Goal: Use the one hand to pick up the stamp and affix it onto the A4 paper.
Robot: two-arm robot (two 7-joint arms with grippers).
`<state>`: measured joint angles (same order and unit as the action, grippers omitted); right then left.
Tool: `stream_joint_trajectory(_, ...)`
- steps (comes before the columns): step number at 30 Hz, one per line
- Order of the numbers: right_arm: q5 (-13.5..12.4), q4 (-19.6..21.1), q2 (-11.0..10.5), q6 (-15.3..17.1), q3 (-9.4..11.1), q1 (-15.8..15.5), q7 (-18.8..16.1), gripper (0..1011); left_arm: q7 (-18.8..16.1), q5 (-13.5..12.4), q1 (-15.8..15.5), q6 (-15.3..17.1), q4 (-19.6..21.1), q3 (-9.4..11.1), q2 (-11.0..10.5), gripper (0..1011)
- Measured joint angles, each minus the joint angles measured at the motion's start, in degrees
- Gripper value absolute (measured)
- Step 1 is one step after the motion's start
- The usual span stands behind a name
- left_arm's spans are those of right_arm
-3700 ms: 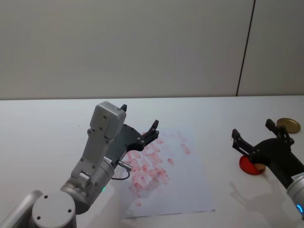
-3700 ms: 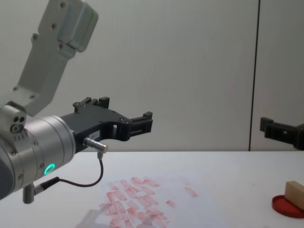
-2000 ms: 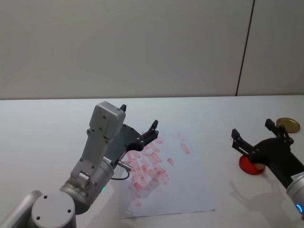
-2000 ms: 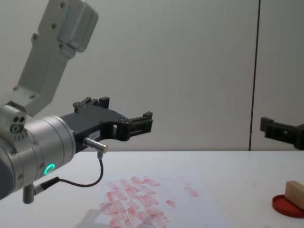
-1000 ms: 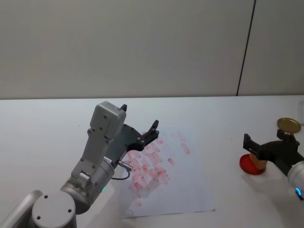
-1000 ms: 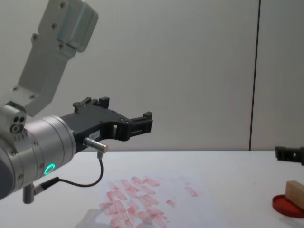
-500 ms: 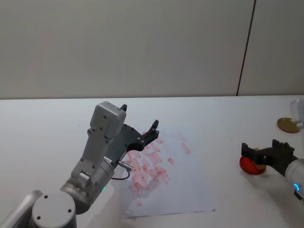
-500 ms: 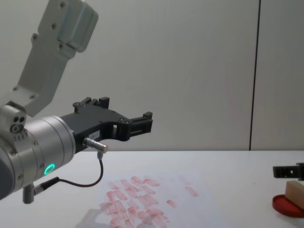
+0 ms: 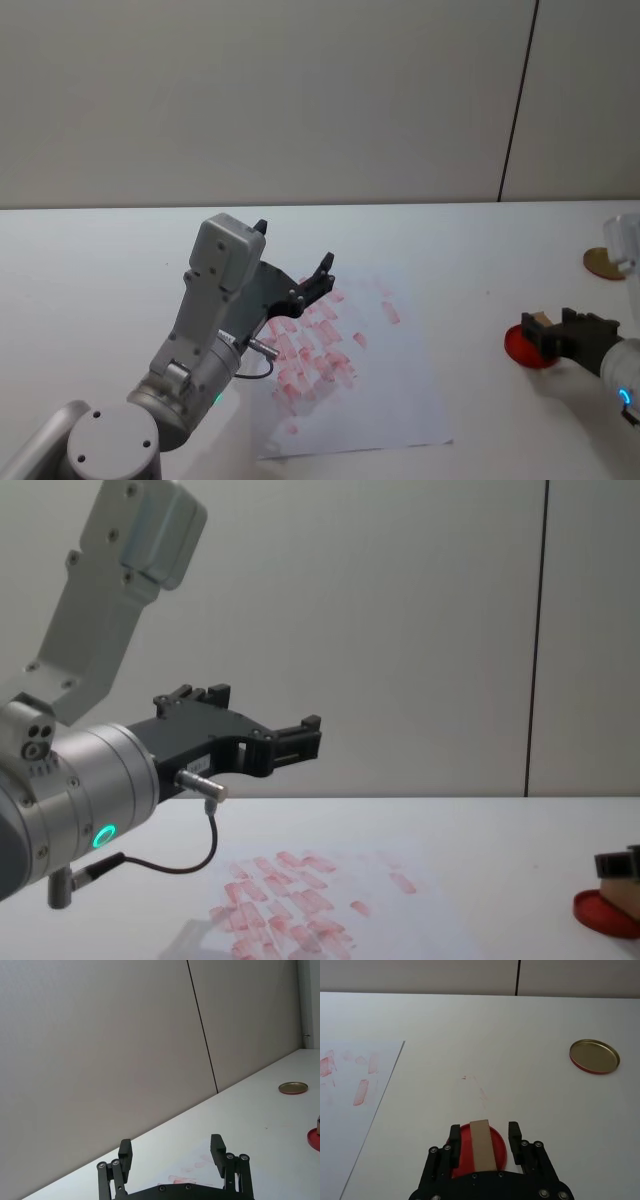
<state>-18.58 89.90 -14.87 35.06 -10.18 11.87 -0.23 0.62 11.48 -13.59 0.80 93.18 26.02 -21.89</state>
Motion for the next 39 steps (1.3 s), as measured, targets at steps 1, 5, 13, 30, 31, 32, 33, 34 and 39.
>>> stream_joint_trajectory(1, 0.1, 0.0, 0.0, 0.1, 0.0, 0.0, 0.0, 589, 0.0, 0.0, 0.0, 0.0, 0.0, 0.0, 0.0, 993)
stream_joint_trajectory(5, 0.5, -0.1, 0.0, 0.4, 0.0, 0.0, 0.0, 459, 0.0, 0.0, 0.0, 0.0, 0.0, 0.0, 0.0, 993)
stream_joint_trajectory(13, 1.6, -0.1, 0.1, 0.8, -0.1, 0.1, 0.3, 220, 0.0, 0.0, 0.0, 0.0, 0.0, 0.0, 0.0, 993)
stream_joint_trajectory(30, 3.1, -1.8, 0.9, 2.3, -0.2, 0.9, 0.9, 211, 0.0, 0.0, 0.0, 0.0, 0.0, 0.0, 0.0, 993)
stream_joint_trajectory(31, 3.1, -2.0, 0.9, 2.3, -0.3, 1.0, 0.9, 211, 0.0, 0.0, 0.0, 0.0, 0.0, 0.0, 0.0, 993)
stream_joint_trajectory(32, 3.2, -2.2, 1.0, 2.3, -0.3, 1.1, 0.8, 211, 0.0, 0.0, 0.0, 0.0, 0.0, 0.0, 0.0, 993)
stream_joint_trajectory(33, 3.3, -2.6, 1.1, 2.4, -0.3, 1.3, 0.7, 212, 0.0, 0.0, 0.0, 0.0, 0.0, 0.0, 0.0, 993)
stream_joint_trajectory(34, 3.4, -2.7, 1.1, 2.4, -0.3, 1.3, 0.7, 211, 0.0, 0.0, 0.0, 0.0, 0.0, 0.0, 0.0, 993)
stream_joint_trajectory(39, 3.8, -3.5, 1.3, 2.4, -0.3, 1.6, 0.3, 211, 0.0, 0.0, 0.0, 0.0, 0.0, 0.0, 0.0, 993)
